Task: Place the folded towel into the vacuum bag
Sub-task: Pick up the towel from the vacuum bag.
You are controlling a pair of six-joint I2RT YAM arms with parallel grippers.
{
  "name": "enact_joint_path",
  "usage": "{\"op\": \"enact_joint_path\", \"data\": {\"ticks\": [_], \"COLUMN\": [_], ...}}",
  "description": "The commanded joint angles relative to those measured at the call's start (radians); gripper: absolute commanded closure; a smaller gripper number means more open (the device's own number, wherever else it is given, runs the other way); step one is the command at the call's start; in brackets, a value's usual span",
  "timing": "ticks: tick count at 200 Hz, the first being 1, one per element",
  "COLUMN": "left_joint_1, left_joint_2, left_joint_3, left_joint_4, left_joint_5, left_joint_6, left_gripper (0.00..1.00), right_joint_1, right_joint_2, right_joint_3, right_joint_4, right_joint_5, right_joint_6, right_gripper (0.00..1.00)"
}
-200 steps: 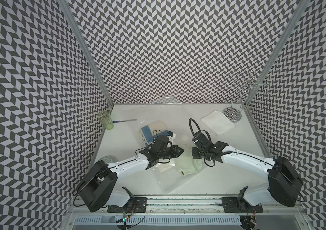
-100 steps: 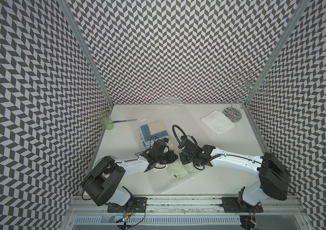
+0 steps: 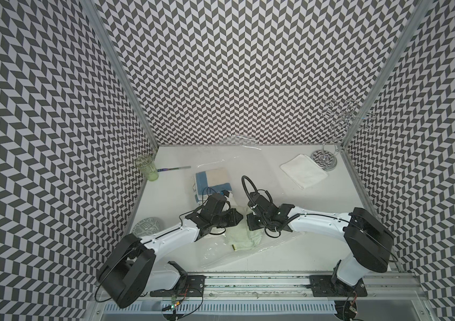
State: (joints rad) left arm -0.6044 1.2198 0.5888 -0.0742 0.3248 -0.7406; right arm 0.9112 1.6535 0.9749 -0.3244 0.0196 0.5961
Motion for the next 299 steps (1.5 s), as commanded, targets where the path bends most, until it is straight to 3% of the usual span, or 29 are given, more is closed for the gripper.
{"op": "enact_joint_path", "data": {"ticks": [1, 18, 63, 131, 180, 204, 228, 267, 299], "left_joint_1": [0.054, 0.075, 0.062, 0.035, 0.037, 0.05, 0.071, 0.126, 0.188], "left_joint_2": [-0.086, -0.114, -0.007, 0.157, 0.123, 0.084, 0.045, -0.066, -0.162], "left_joint_3": [0.018, -0.012, -0.104, -0.12, -0.168, -0.172, -0.16, -0.113, -0.087], "left_joint_4": [-0.165, -0.169, 0.049, 0.244, 0.255, 0.223, 0.163, -0.057, -0.135], "left_joint_5": [-0.053, -0.055, 0.074, 0.124, 0.132, 0.131, 0.122, -0.018, -0.048], "left_joint_6": [0.05, 0.046, -0.038, -0.038, -0.042, -0.033, -0.015, 0.021, 0.018], "left_gripper": [0.7, 0.64, 0.65, 0.83, 0.88, 0.89, 0.89, 0.91, 0.93], "right_joint_1": [-0.081, -0.131, -0.146, 0.124, 0.141, 0.136, 0.135, 0.141, 0.186], "right_joint_2": [-0.031, -0.059, -0.064, 0.003, 0.077, 0.109, 0.115, 0.169, 0.249], "right_joint_3": [-0.027, -0.023, 0.003, 0.186, 0.127, 0.11, 0.104, 0.114, 0.163], "right_joint_4": [-0.111, -0.145, -0.183, -0.229, -0.107, -0.086, -0.072, -0.103, -0.204], "right_joint_5": [0.106, 0.126, 0.175, 0.222, 0.074, 0.049, 0.027, 0.02, 0.189], "right_joint_6": [-0.025, -0.065, -0.136, -0.134, -0.091, -0.09, -0.096, -0.105, -0.122], "right_gripper": [0.94, 0.94, 0.94, 0.93, 0.9, 0.73, 0.49, 0.29, 0.23]}}
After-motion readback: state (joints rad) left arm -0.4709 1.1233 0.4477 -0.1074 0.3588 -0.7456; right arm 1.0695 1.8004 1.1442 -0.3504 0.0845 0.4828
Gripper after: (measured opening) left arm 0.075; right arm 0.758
